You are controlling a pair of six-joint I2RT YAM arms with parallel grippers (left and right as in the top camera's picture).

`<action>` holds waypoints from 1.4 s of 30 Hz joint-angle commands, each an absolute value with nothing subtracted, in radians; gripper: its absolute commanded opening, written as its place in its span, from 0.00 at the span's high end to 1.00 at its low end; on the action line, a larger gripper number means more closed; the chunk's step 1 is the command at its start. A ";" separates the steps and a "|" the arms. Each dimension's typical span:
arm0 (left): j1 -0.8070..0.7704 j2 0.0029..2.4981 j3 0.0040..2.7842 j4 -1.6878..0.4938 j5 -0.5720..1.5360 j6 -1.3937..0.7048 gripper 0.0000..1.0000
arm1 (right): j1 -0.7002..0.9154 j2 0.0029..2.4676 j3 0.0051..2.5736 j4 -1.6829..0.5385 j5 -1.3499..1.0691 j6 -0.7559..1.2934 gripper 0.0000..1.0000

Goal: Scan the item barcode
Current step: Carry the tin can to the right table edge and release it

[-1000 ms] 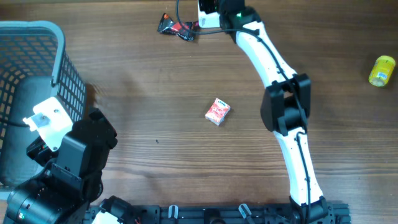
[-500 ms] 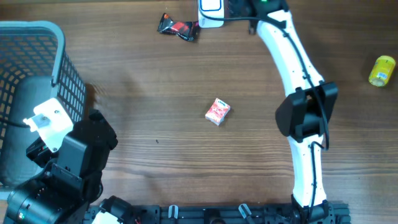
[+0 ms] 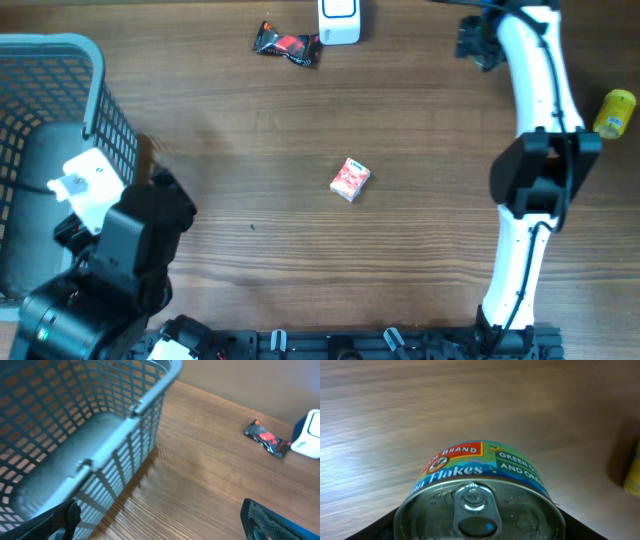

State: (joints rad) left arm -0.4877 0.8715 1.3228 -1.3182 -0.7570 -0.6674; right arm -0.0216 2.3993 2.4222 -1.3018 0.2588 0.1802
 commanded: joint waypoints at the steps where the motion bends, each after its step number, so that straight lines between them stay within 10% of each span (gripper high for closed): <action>1: -0.482 0.935 1.320 -1.306 -0.710 -0.659 0.00 | -0.113 2.381 2.429 -1.355 0.229 0.213 0.29; 42: -0.723 1.179 1.320 -1.016 -0.650 -0.659 0.00 | -0.411 2.469 2.040 -0.826 0.220 0.133 0.29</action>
